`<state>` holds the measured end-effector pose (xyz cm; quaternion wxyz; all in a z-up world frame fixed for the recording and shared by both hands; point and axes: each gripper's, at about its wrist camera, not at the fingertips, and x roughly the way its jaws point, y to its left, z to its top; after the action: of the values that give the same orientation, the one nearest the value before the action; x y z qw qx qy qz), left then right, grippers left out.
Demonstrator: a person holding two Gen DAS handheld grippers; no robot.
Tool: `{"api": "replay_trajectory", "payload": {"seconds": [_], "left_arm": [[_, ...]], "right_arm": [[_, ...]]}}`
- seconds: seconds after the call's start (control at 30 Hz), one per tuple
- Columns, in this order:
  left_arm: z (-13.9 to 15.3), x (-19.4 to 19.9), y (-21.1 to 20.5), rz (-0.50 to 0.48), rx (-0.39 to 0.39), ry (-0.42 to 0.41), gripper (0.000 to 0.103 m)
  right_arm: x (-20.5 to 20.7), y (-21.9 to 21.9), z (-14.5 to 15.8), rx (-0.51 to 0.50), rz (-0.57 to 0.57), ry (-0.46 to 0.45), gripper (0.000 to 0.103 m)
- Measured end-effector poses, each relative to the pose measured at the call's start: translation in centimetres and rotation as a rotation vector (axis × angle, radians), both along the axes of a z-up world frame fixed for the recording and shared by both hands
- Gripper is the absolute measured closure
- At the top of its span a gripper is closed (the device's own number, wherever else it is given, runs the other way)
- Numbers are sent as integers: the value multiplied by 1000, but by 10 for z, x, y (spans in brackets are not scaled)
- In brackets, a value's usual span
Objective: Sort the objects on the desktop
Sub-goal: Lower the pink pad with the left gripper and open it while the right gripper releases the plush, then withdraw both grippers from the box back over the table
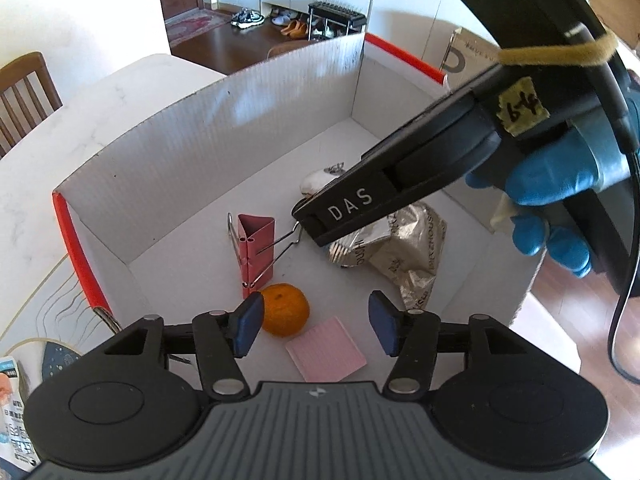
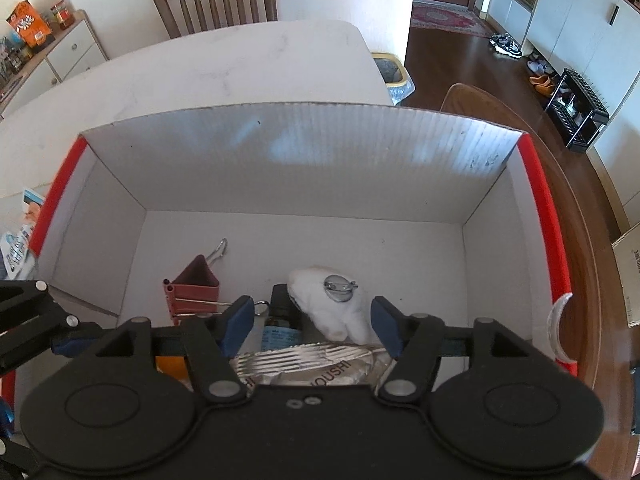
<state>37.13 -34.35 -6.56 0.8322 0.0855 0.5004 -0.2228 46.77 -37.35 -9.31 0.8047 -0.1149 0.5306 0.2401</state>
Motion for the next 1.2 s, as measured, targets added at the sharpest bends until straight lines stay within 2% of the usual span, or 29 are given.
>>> {"api": "replay_trajectory", "payload": {"seconds": [0.13, 0.4, 0.83, 0.93, 1.2], "left_arm": [[4, -6, 0, -9, -37, -7, 30], [17, -22, -9, -38, -59, -61, 29], [32, -44, 1, -1, -108, -106, 28], [35, -47, 1, 8, -122, -119, 20], [49, -66, 6, 17, -159, -174, 13]], "right_arm": [[-4, -7, 9, 40, -4, -9, 30], [-16, -18, 32, 115, 4, -49, 22], [-40, -42, 66, 232, -4, -107, 15], [-49, -44, 71, 254, -10, -122, 13], [-67, -47, 87, 295, -10, -159, 11]]}}
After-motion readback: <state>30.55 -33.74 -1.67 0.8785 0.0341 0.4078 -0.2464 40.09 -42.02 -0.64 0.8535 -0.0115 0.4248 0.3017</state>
